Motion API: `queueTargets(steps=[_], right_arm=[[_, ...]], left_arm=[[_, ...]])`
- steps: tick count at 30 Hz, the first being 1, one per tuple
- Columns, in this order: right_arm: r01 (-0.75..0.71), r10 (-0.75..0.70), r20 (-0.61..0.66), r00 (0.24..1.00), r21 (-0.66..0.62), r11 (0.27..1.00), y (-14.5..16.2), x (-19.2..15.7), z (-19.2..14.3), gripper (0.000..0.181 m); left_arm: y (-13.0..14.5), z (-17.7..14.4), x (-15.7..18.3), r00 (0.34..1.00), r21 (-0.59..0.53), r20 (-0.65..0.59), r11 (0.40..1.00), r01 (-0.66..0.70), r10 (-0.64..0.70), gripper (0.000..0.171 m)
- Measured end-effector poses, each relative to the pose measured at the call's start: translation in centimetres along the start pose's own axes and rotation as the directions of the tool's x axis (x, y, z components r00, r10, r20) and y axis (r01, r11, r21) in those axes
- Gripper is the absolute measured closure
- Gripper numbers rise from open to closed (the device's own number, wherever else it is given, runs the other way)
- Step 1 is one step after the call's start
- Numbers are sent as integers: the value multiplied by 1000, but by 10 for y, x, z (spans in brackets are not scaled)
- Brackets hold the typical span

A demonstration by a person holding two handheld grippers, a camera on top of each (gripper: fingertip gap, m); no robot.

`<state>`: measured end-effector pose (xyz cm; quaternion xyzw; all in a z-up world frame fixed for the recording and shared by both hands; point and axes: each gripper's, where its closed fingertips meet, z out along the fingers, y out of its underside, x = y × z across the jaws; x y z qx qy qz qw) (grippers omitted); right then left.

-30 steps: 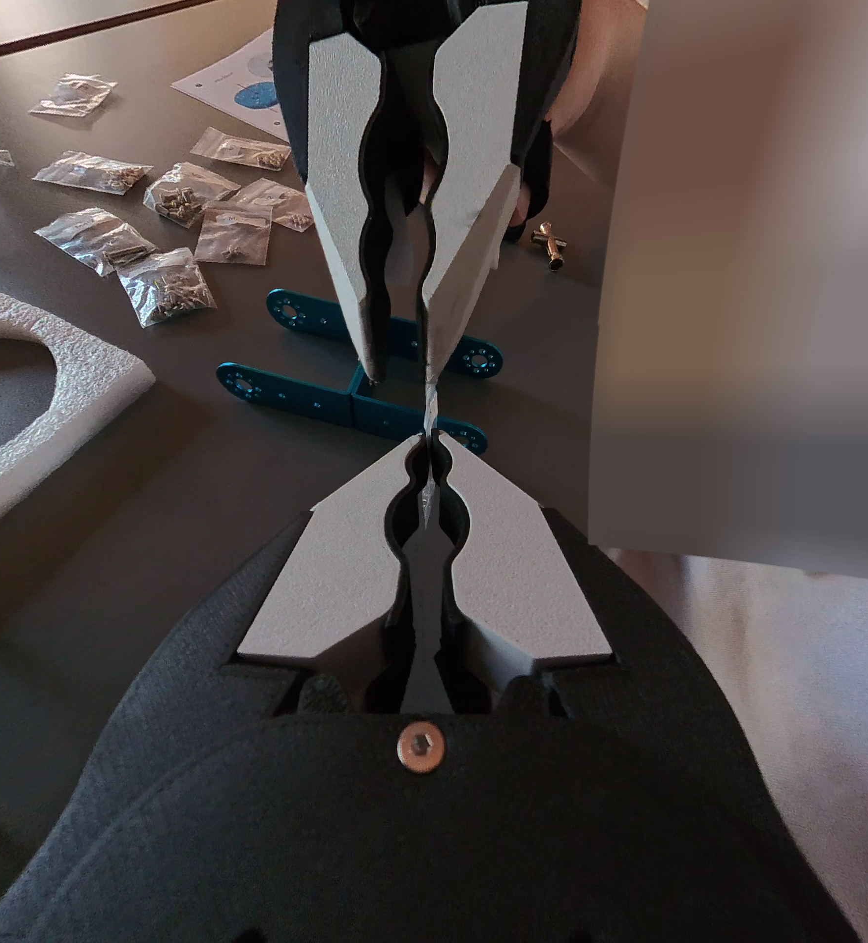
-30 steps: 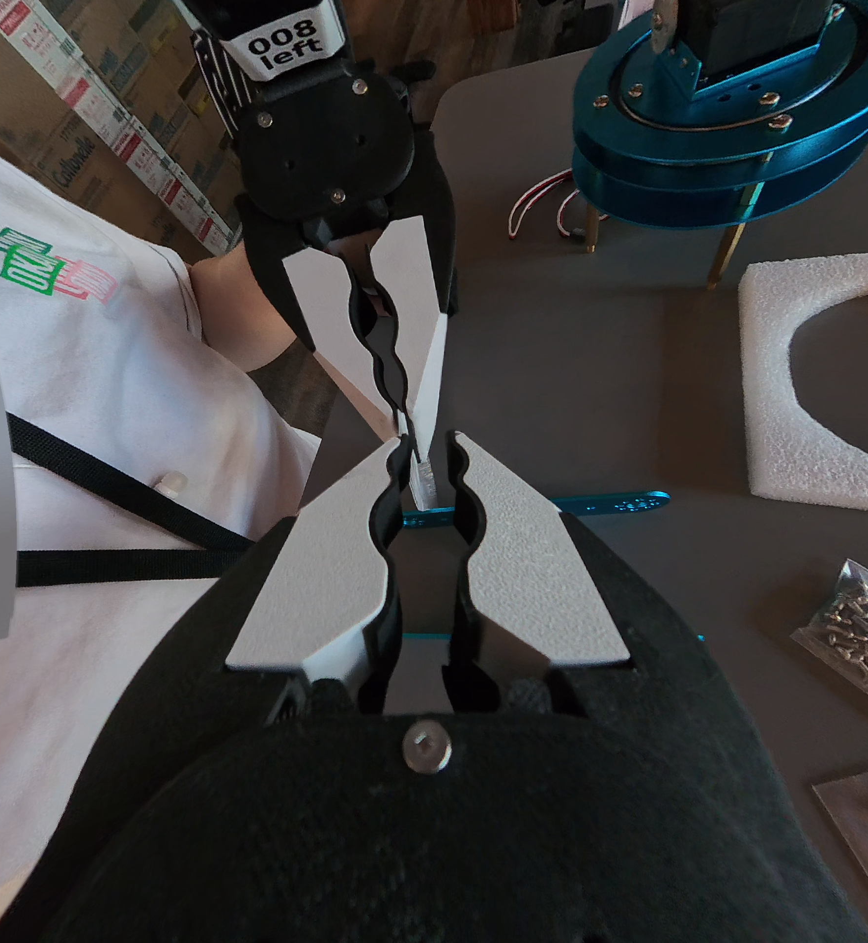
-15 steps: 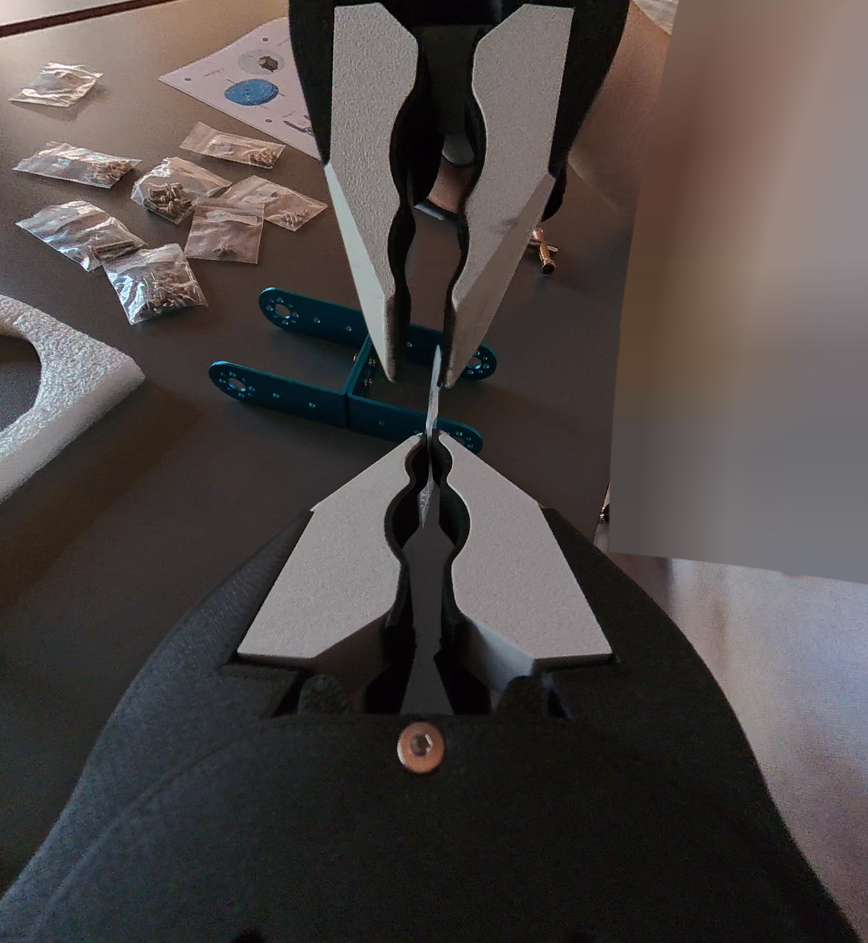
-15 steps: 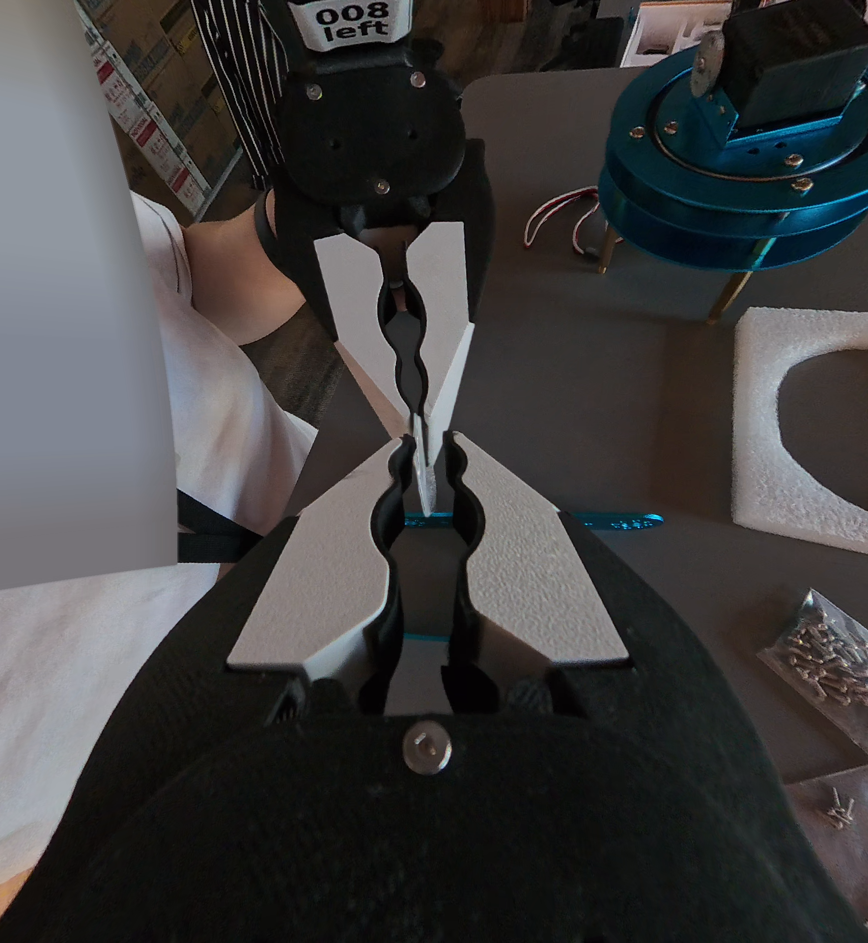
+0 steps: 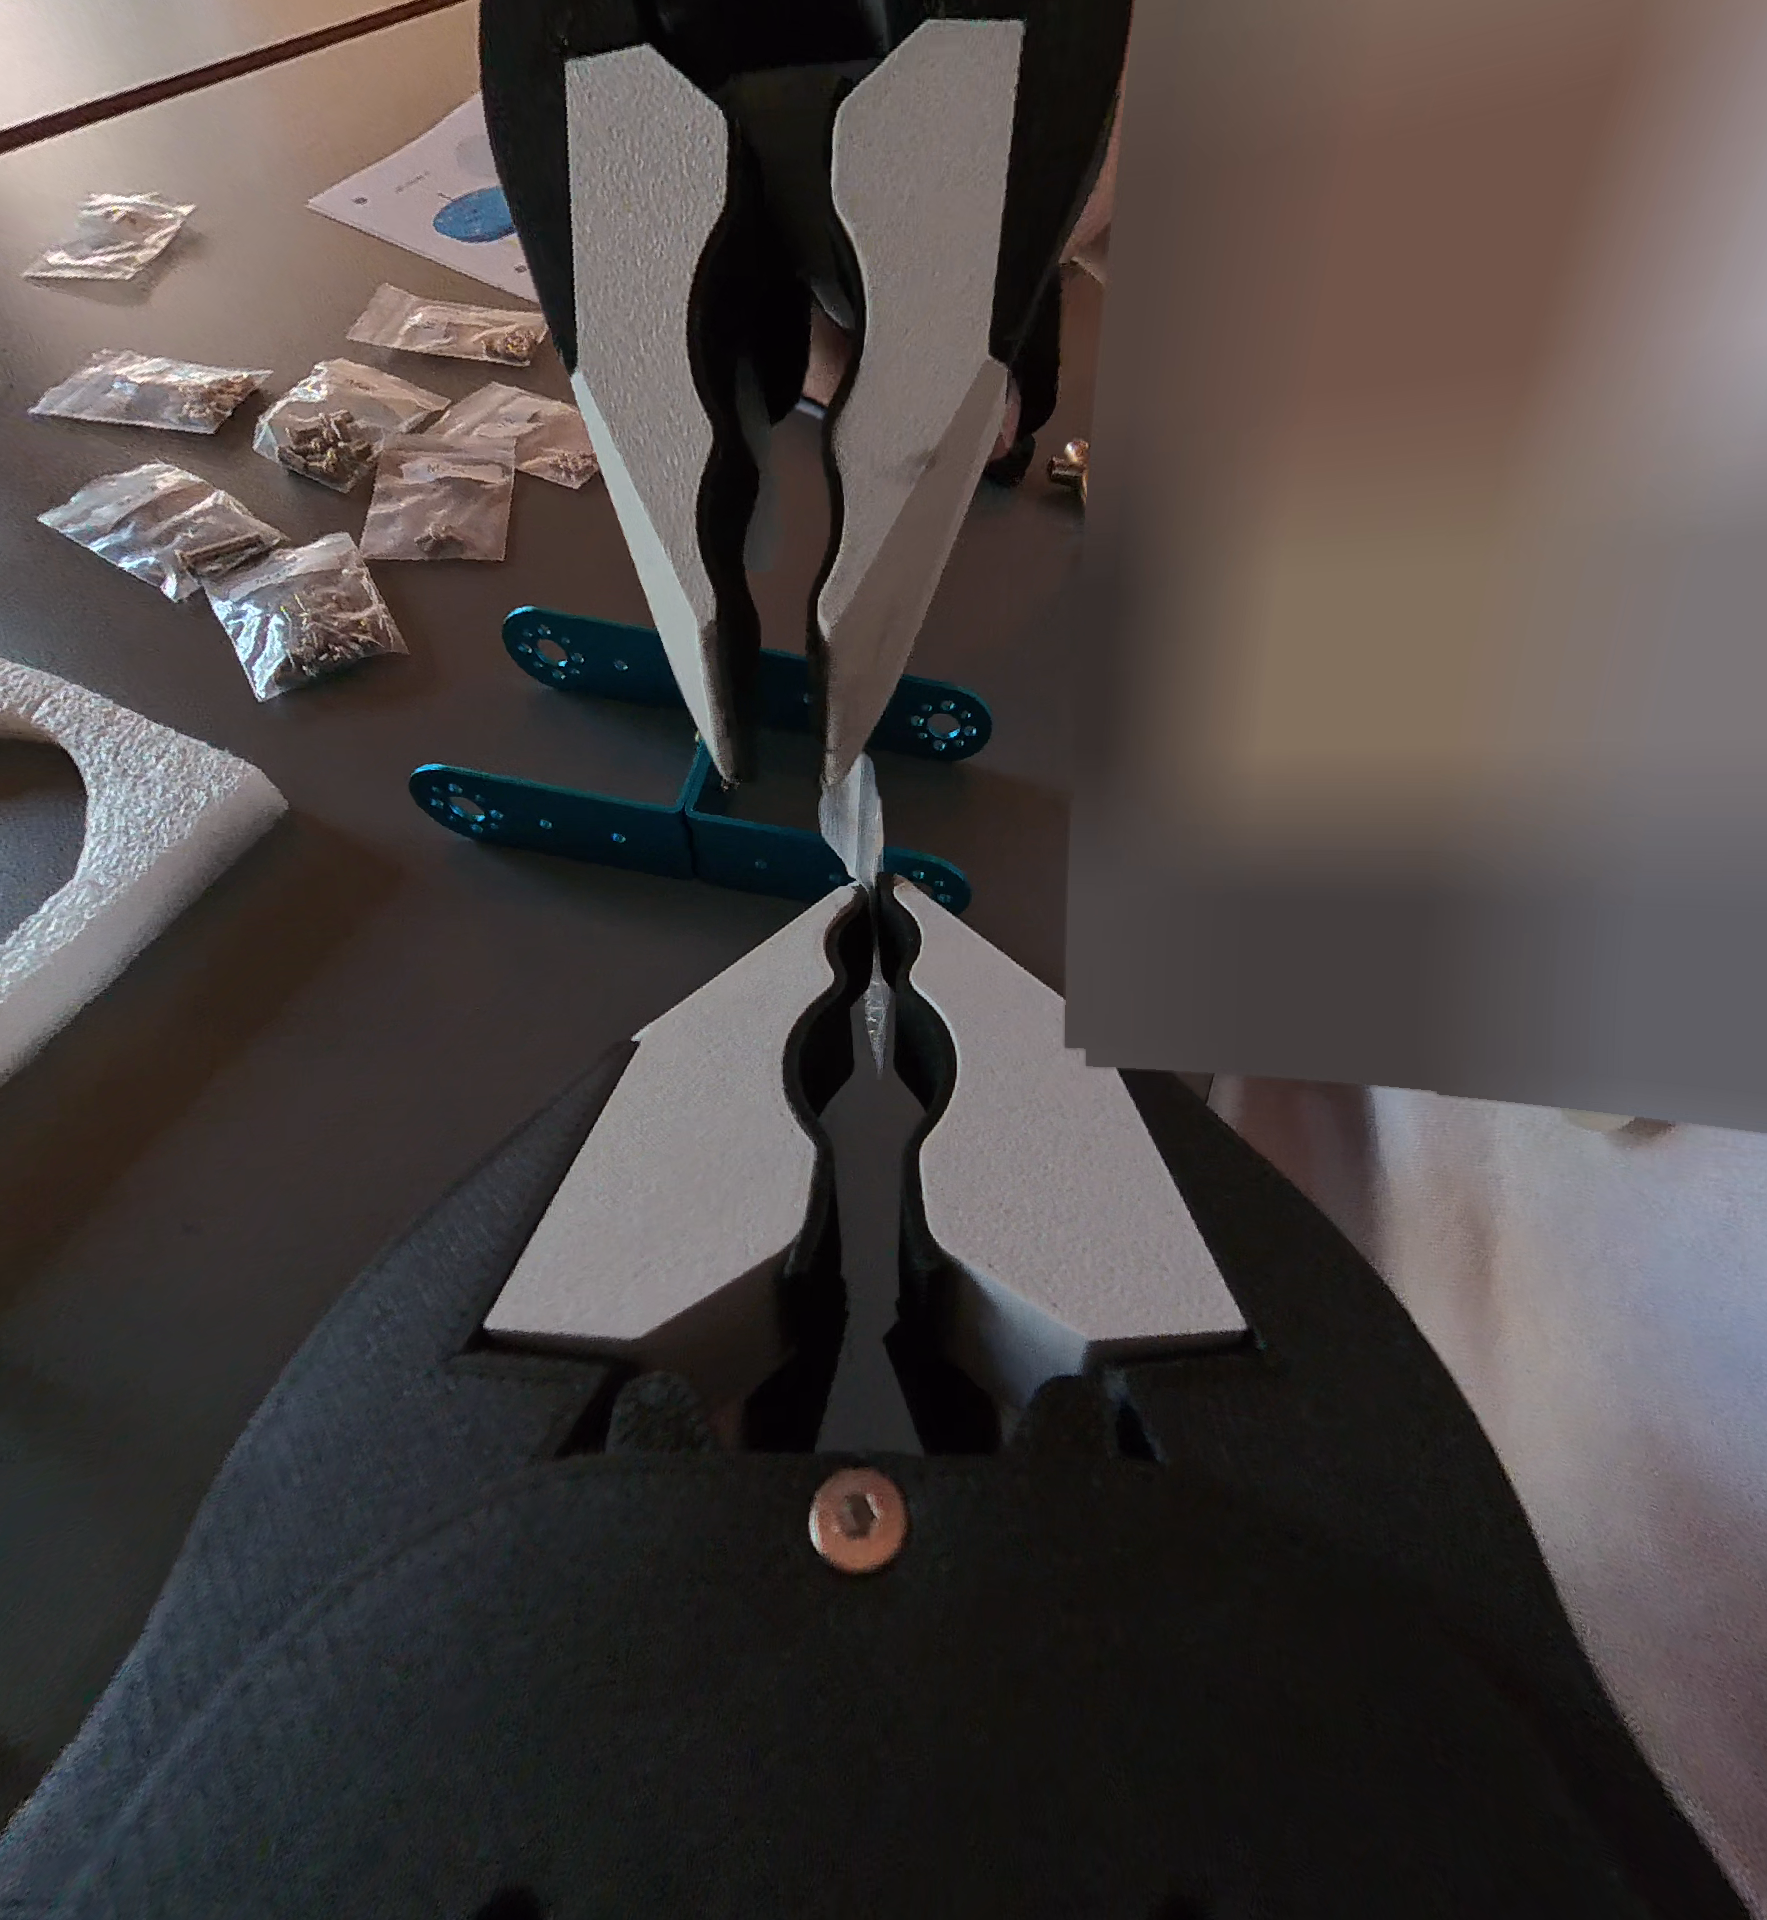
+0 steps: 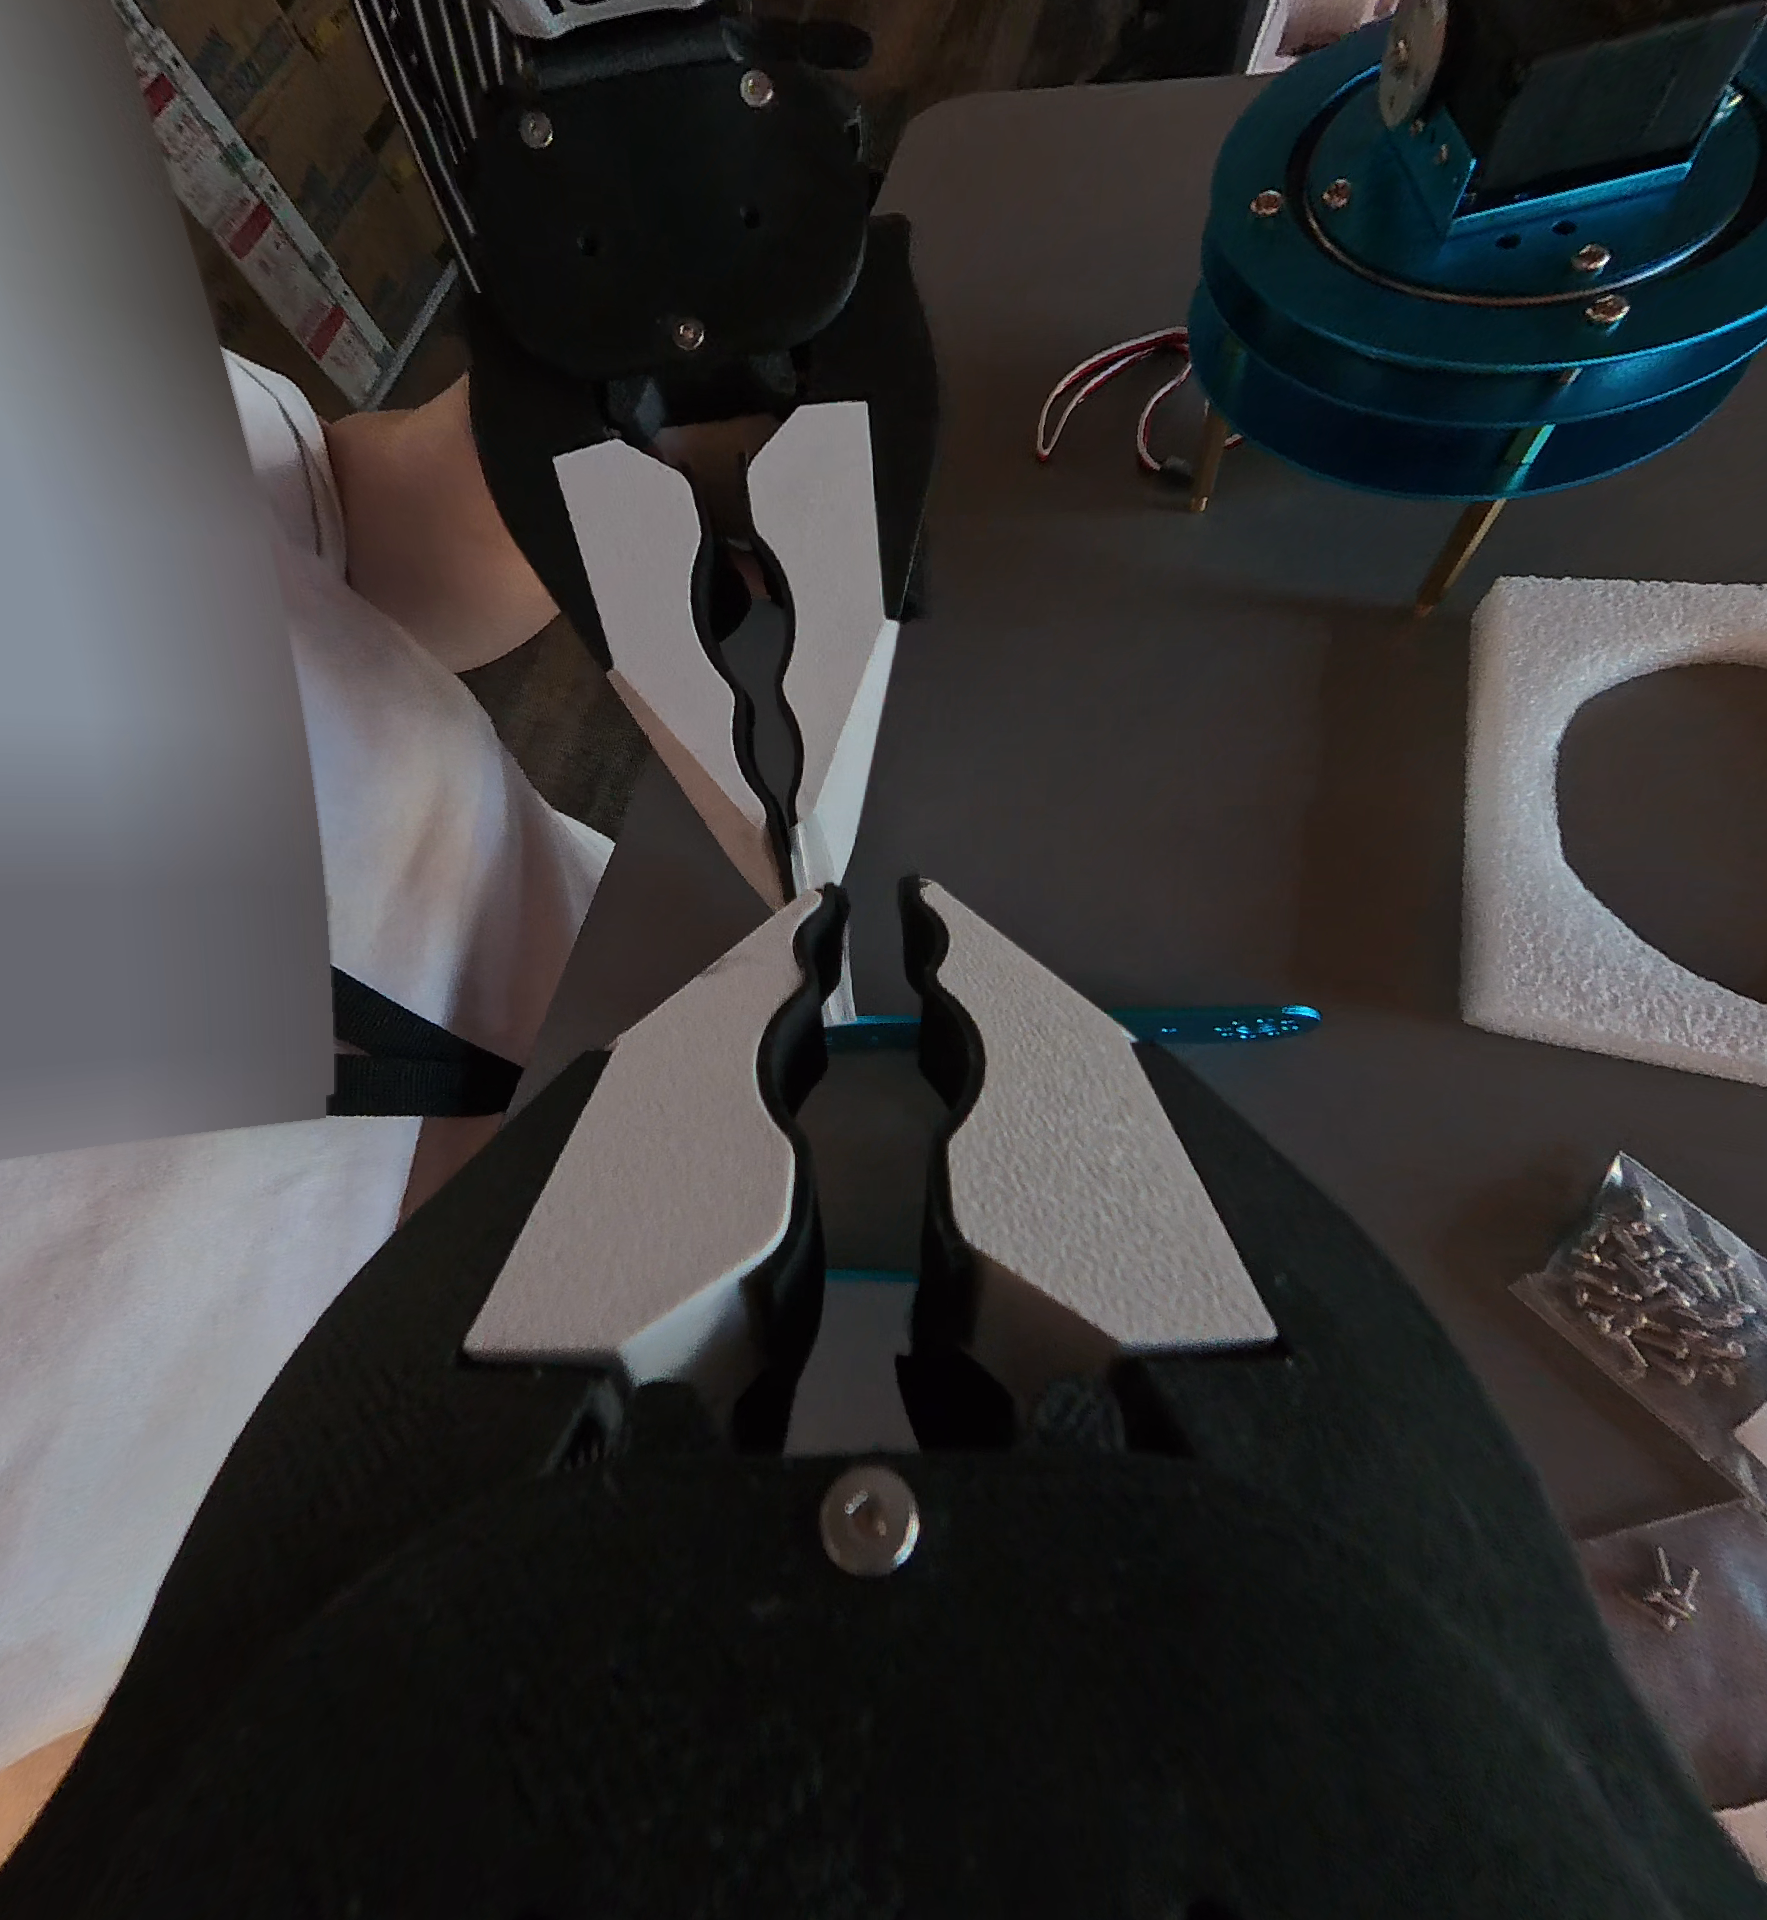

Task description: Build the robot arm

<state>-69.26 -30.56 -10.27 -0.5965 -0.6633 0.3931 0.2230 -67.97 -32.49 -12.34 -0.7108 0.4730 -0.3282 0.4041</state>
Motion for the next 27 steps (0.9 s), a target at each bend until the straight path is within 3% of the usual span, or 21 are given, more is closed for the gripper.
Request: queueTargets(steps=[10, 21, 27], right_arm=[[-43, 43, 113, 993, -7, 999, 2, -15, -4, 173], [-13, 15, 113, 993, -22, 1000, 5, -20, -2, 172], [-37, 32, 103, 994, 55, 998, -11, -16, -11, 171]], left_arm=[[1, 0, 3, 997, -6, 34, 997, -74, 74, 171], [0, 4, 5, 997, -11, 23, 997, -77, 78, 171], [0, 5, 6, 996, -14, 25, 996, -90, 90, 171]])
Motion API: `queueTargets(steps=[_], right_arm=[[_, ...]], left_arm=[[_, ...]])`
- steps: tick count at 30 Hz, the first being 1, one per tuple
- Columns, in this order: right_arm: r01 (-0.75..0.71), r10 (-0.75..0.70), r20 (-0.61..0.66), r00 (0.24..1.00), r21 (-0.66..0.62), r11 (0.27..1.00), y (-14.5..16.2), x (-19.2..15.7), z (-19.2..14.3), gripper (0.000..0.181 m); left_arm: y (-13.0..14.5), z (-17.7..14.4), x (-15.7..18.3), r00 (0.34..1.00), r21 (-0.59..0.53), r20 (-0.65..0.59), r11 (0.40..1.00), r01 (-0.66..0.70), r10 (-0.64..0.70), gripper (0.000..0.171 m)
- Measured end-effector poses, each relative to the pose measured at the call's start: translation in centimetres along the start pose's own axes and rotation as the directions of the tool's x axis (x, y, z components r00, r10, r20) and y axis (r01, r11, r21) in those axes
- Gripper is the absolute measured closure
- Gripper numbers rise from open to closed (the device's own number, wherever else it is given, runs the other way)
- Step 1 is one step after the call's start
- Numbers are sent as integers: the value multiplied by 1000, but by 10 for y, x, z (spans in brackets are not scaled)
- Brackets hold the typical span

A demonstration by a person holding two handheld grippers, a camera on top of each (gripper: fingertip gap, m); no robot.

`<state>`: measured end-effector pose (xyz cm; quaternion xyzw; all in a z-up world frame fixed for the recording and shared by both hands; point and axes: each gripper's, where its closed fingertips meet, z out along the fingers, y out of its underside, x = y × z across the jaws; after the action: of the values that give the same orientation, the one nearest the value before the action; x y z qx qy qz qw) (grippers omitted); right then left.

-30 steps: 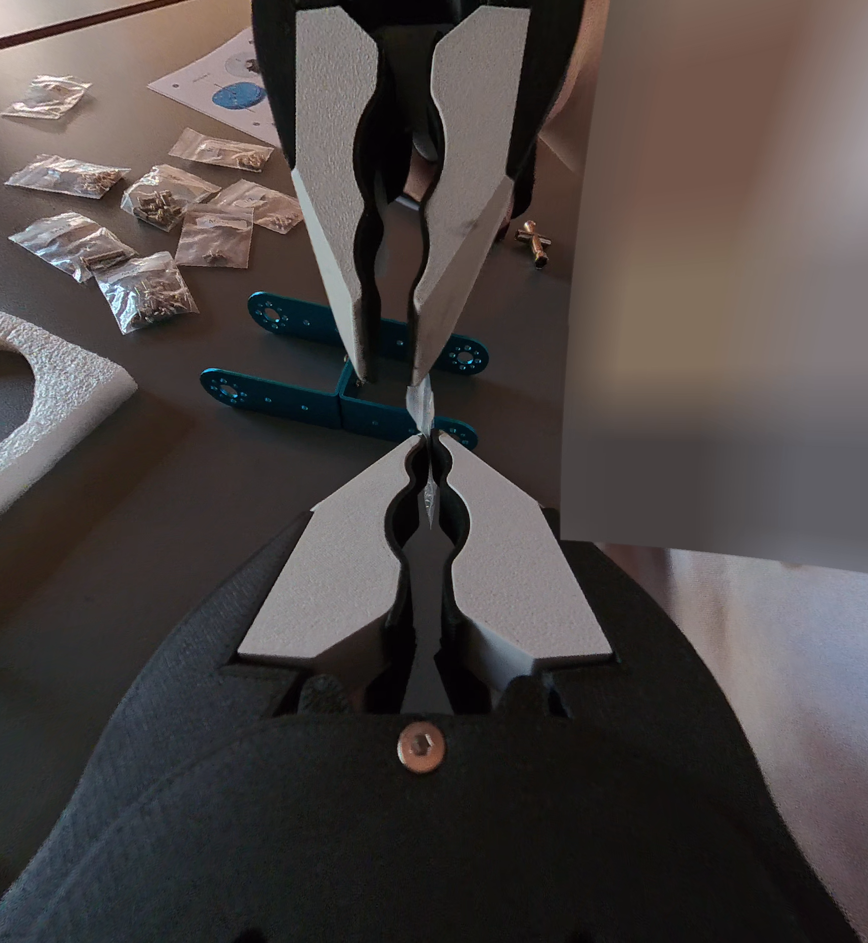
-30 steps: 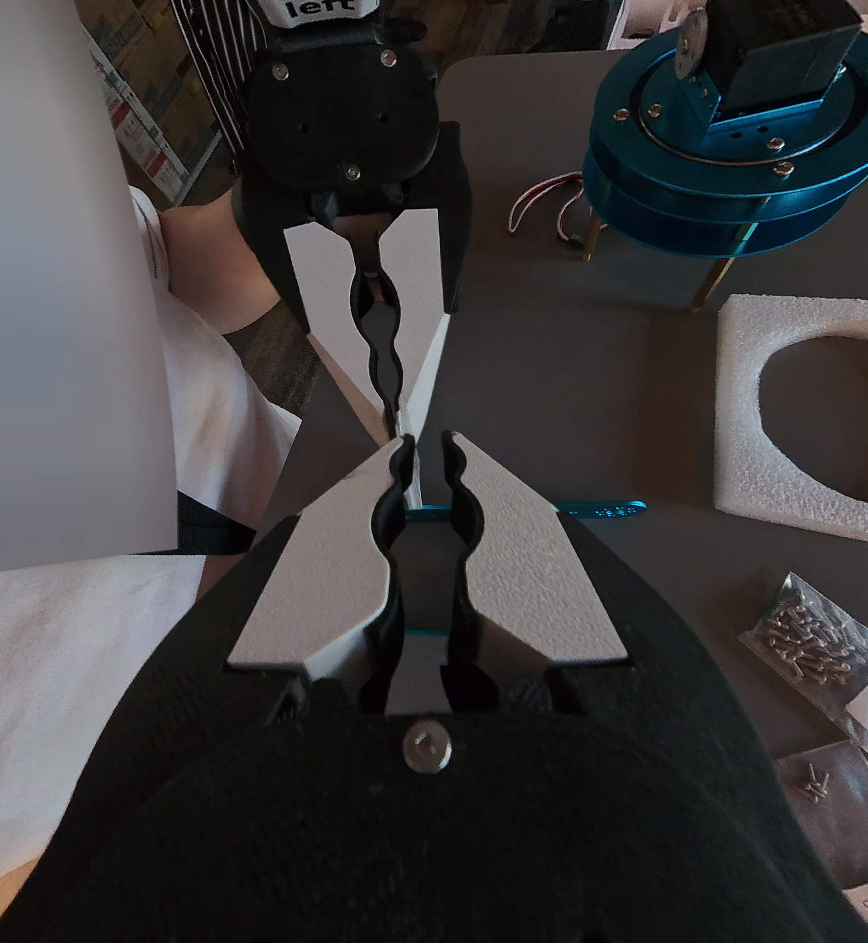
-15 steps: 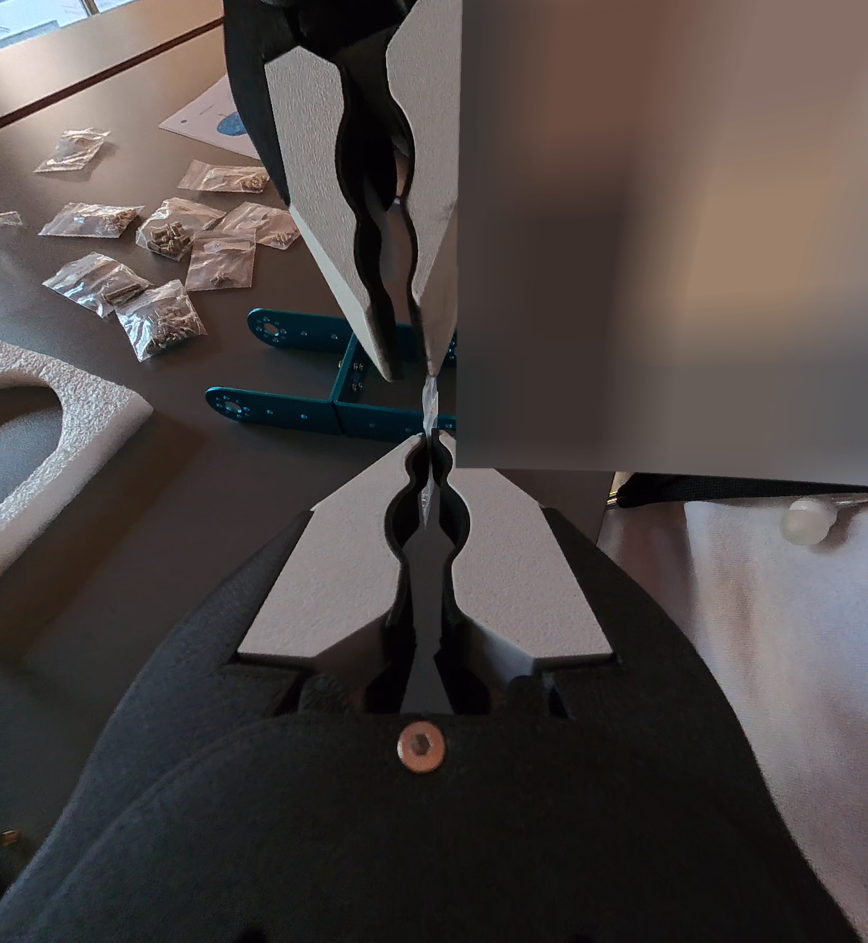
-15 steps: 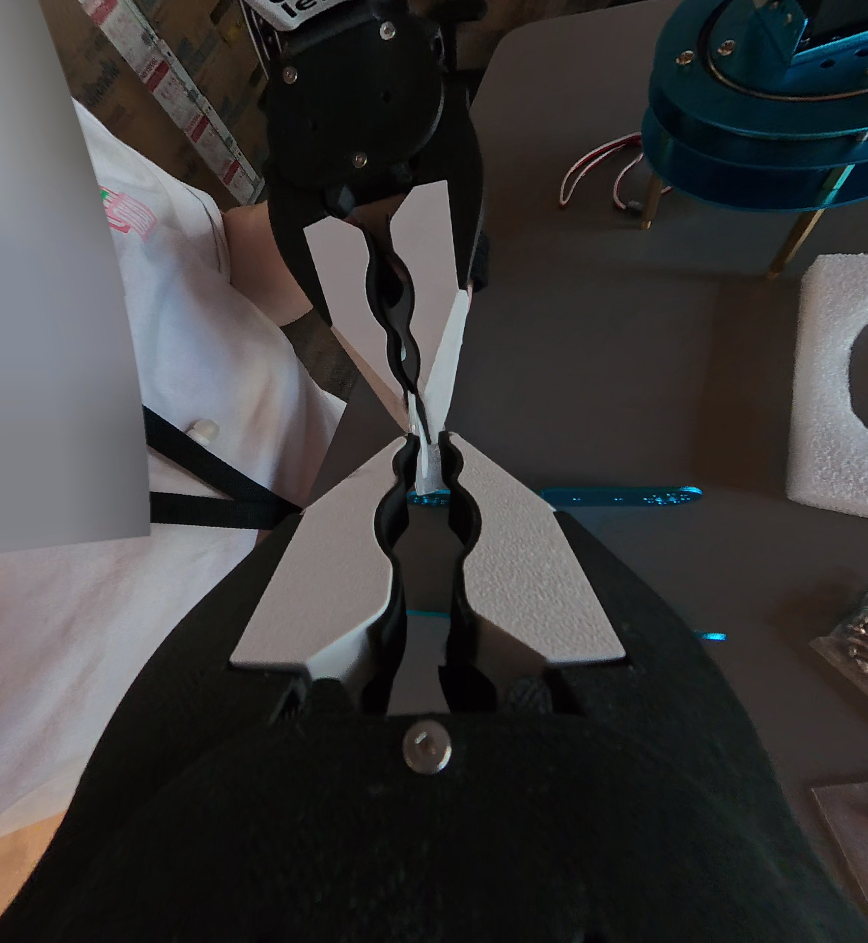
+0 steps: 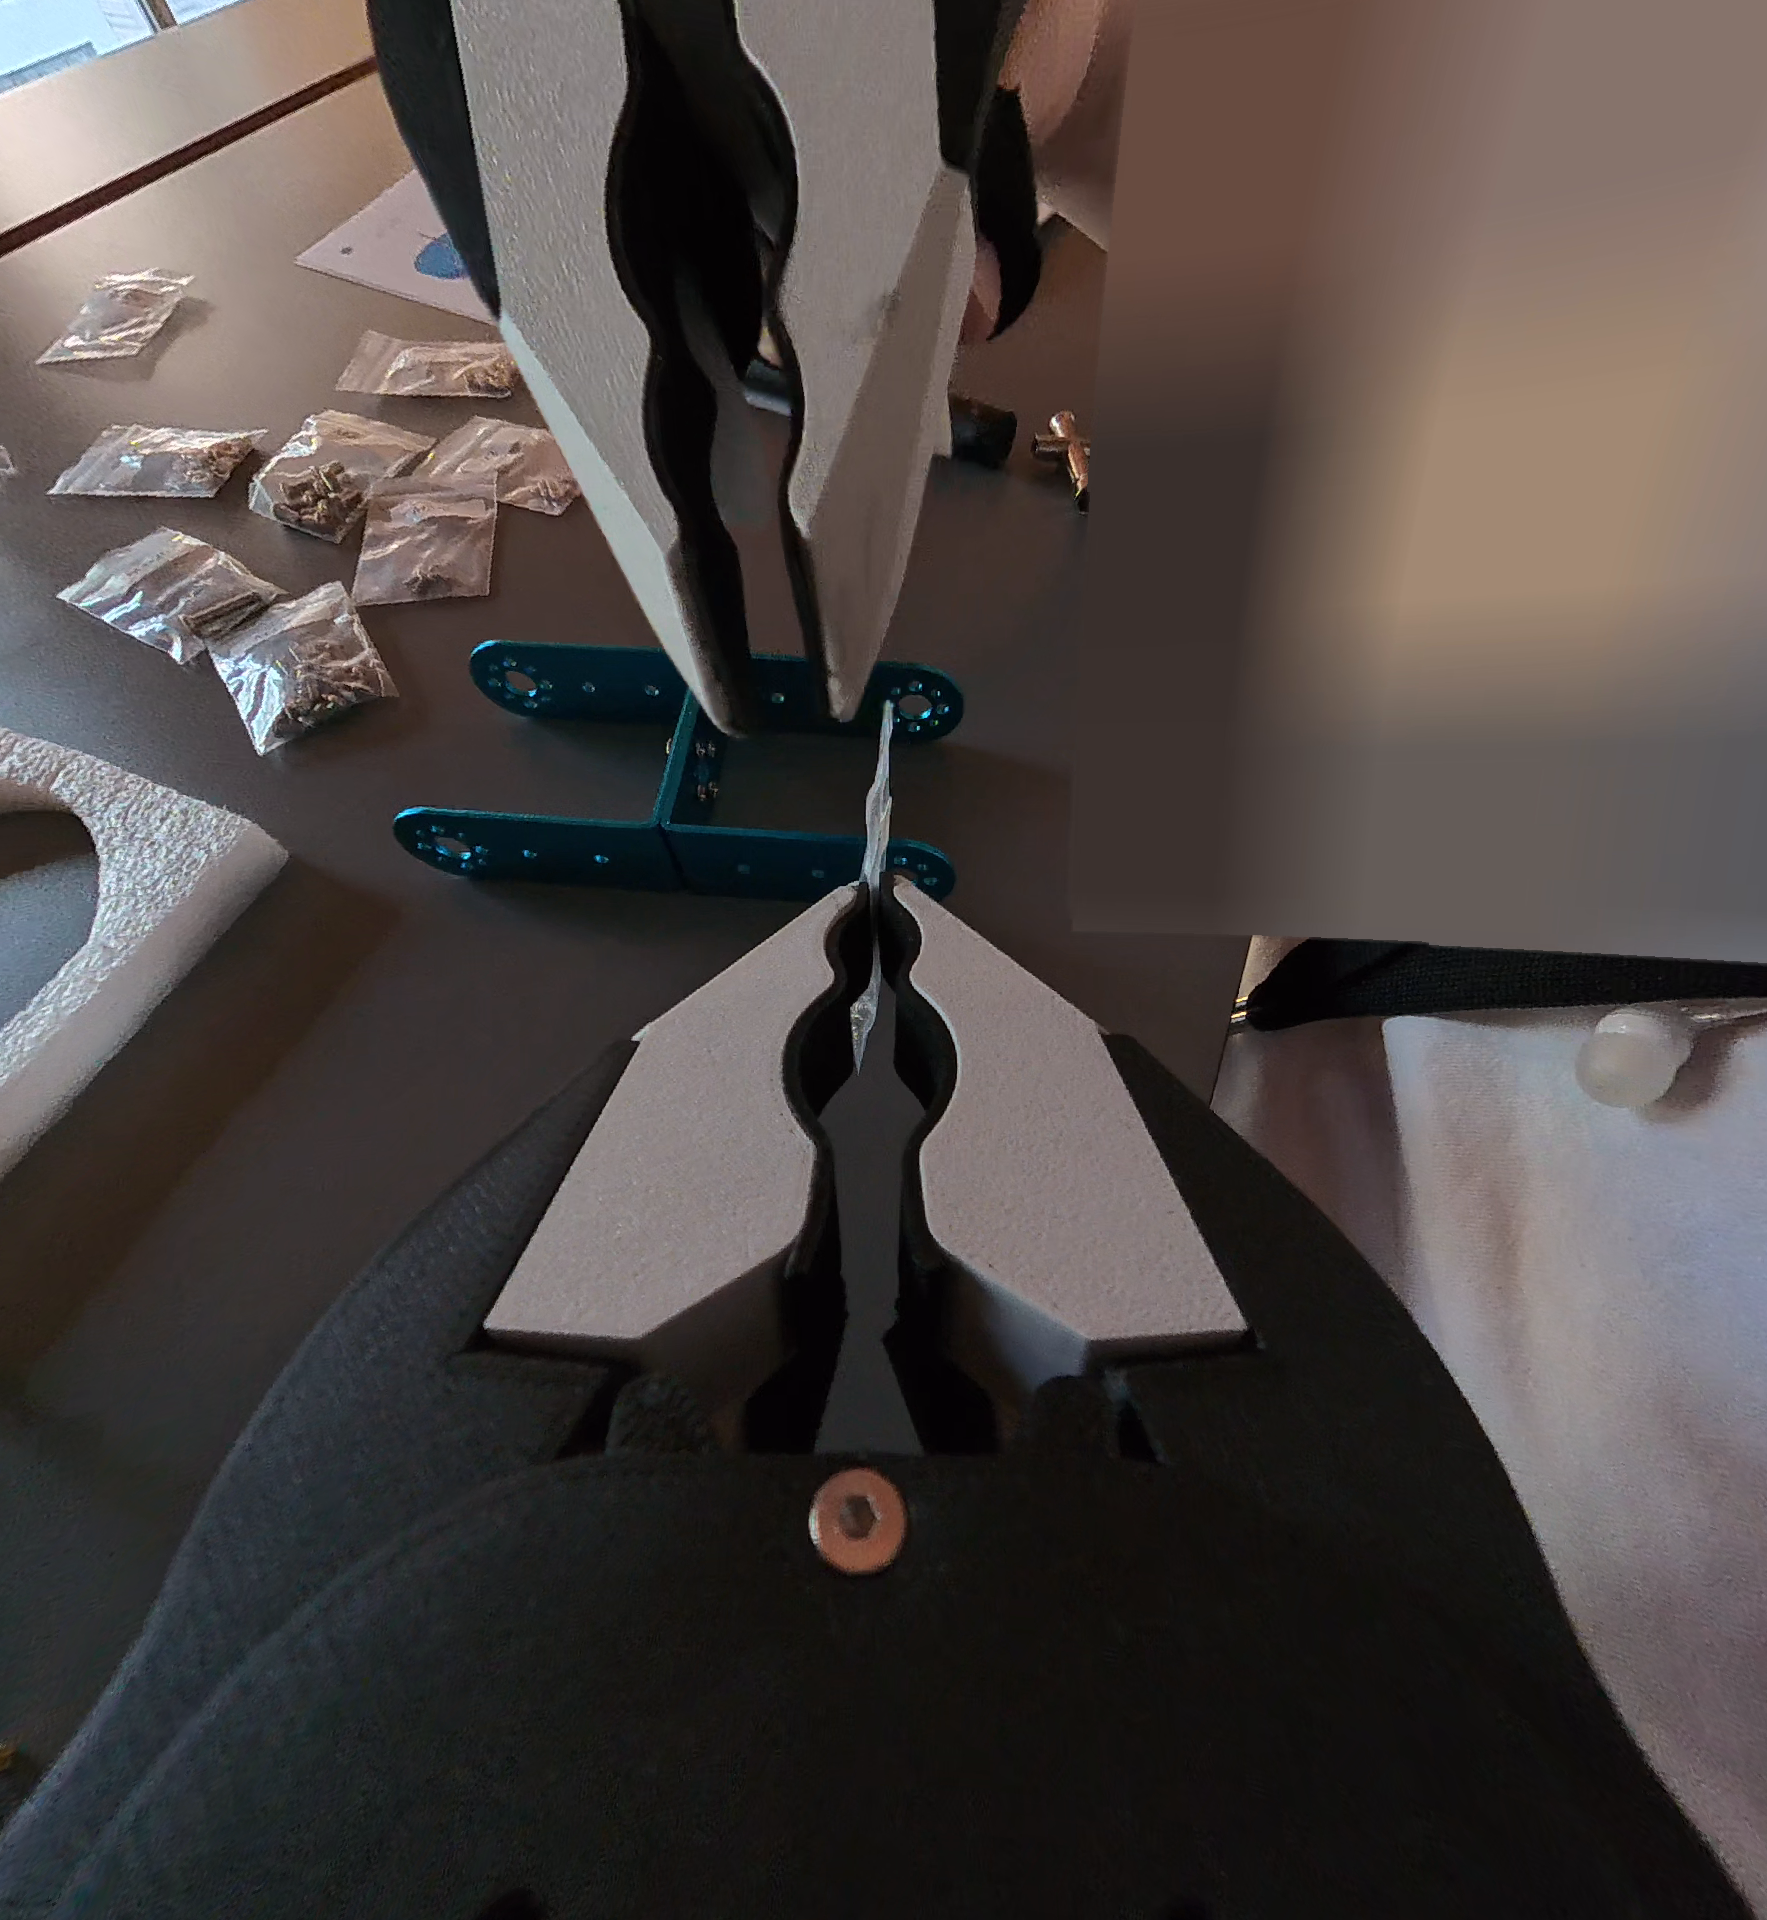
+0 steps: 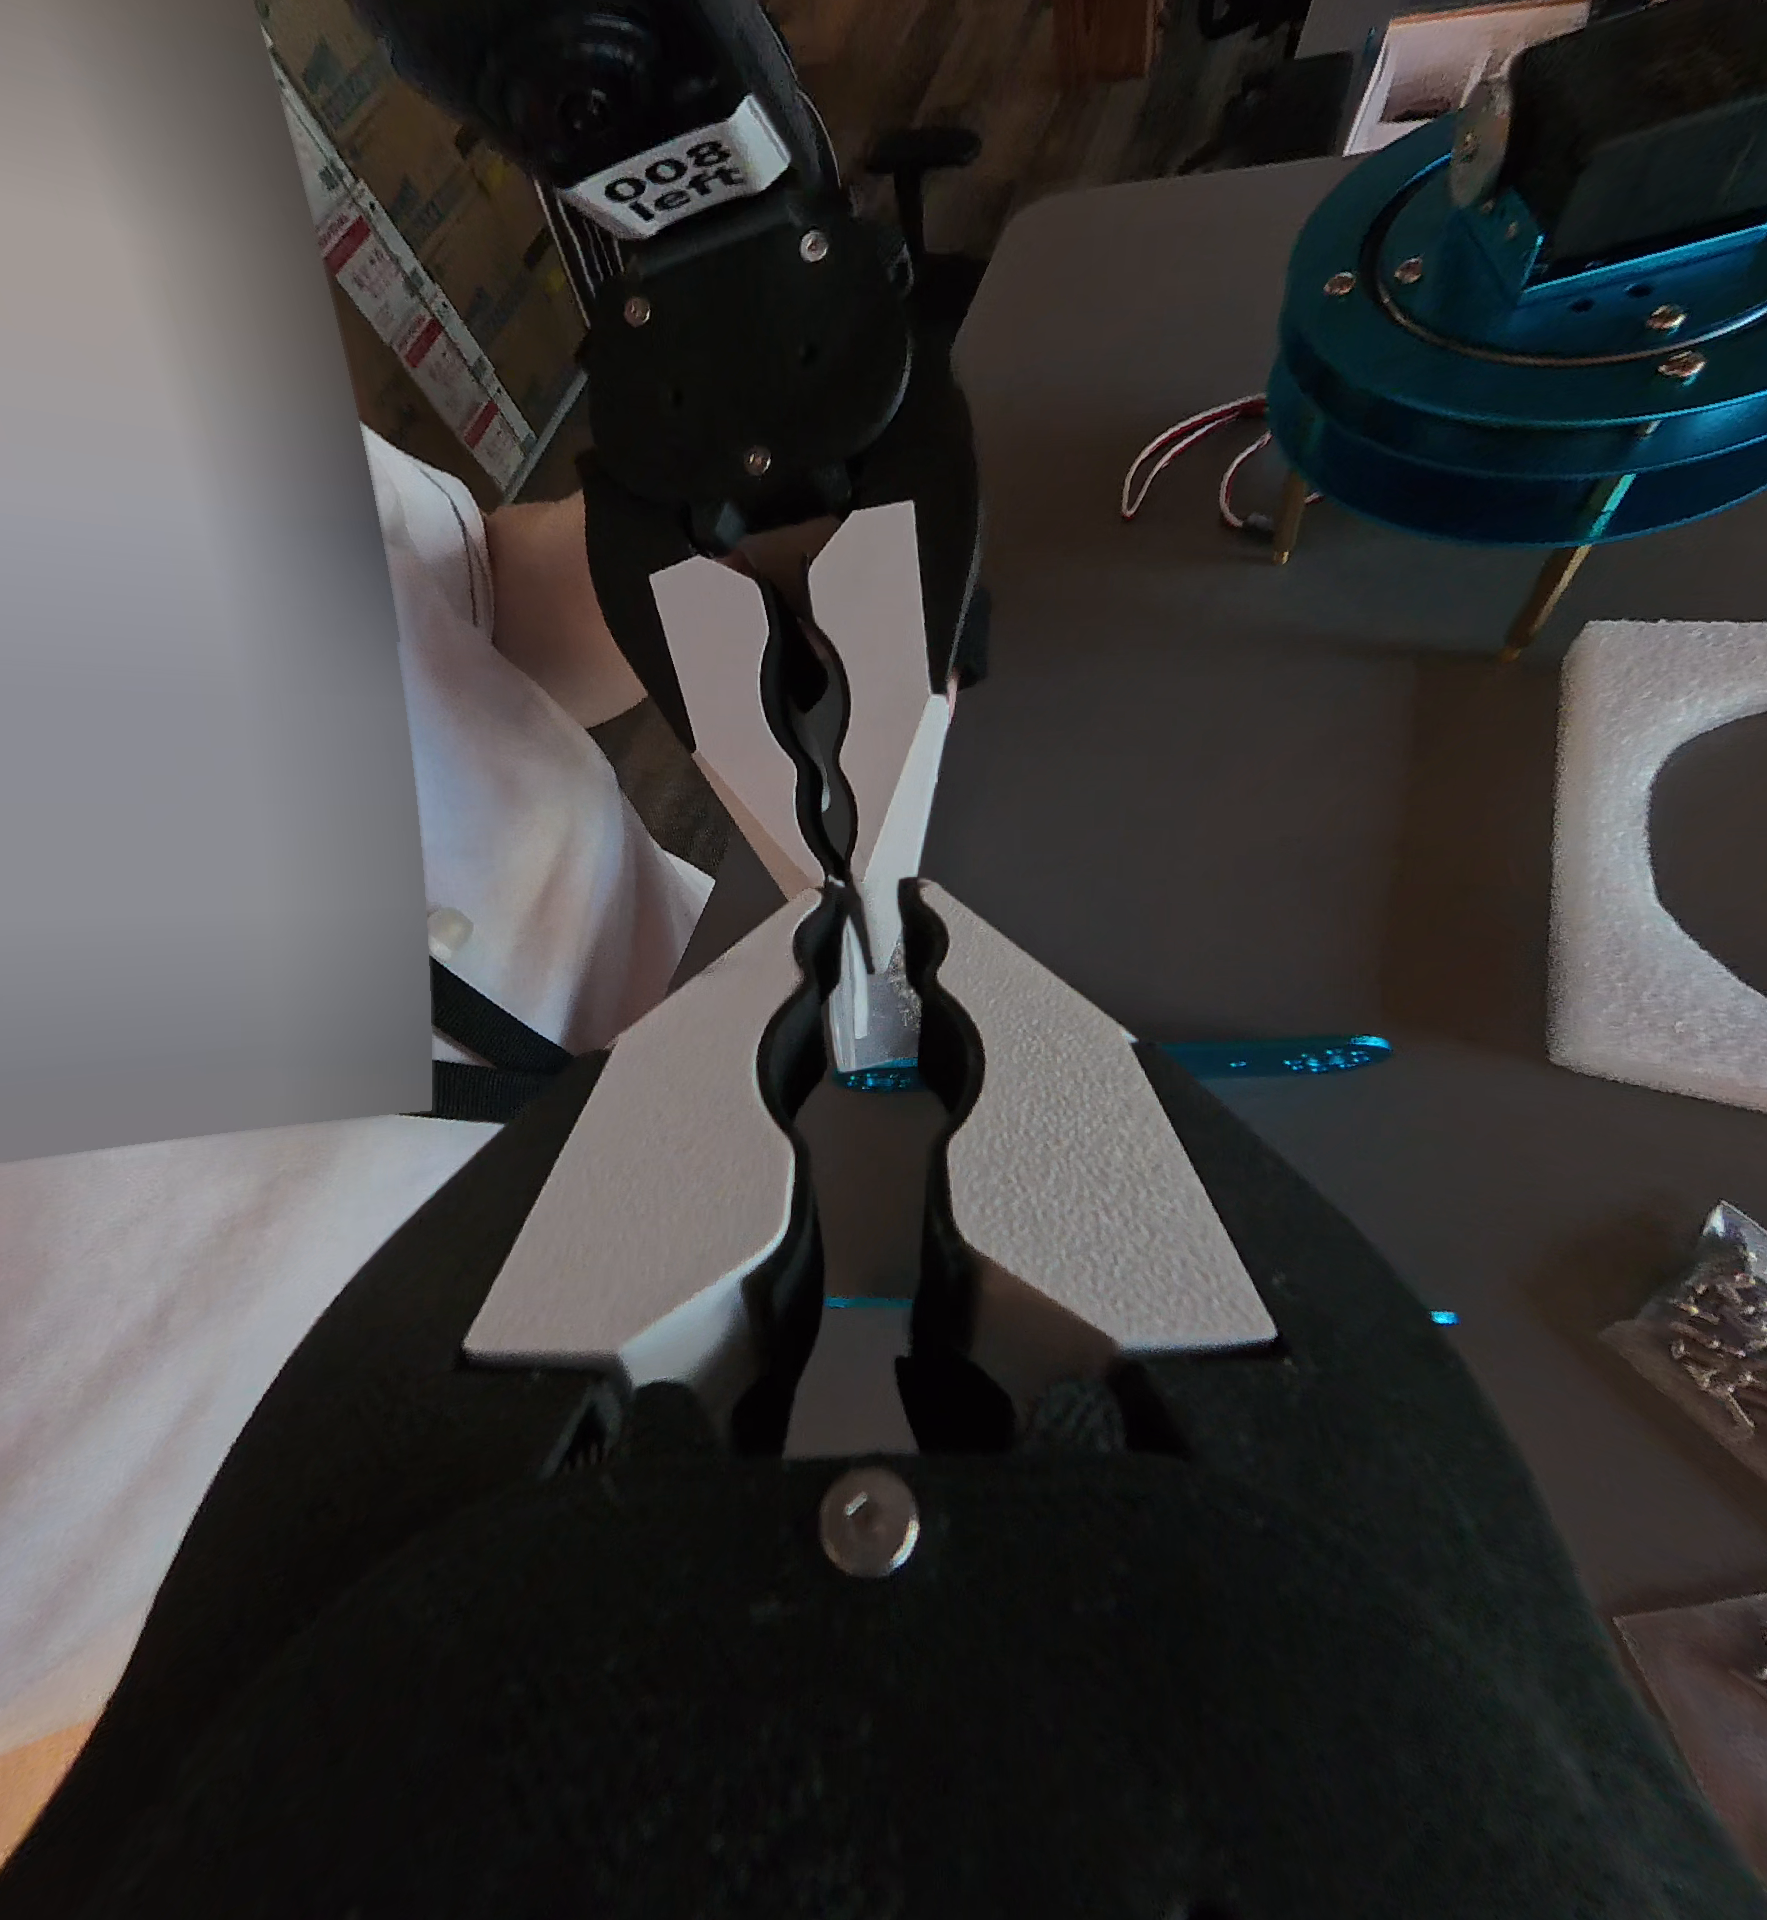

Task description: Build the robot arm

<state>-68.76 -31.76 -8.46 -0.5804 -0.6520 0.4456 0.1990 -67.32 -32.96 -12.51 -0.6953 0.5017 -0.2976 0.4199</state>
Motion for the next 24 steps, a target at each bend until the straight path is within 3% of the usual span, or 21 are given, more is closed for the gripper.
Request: queueTargets(steps=[10, 24], right_arm=[[-62, 64, 55, 996, -38, 997, 9, -3, 6, 167], [-255, 273, 270, 924, -97, 962, 19, -19, 5, 170]], left_arm=[[0, 1, 0, 1000, -1, 2, 1000, -14, 14, 171], [1, 4, 8, 990, -13, 16, 990, -138, 138, 171]])
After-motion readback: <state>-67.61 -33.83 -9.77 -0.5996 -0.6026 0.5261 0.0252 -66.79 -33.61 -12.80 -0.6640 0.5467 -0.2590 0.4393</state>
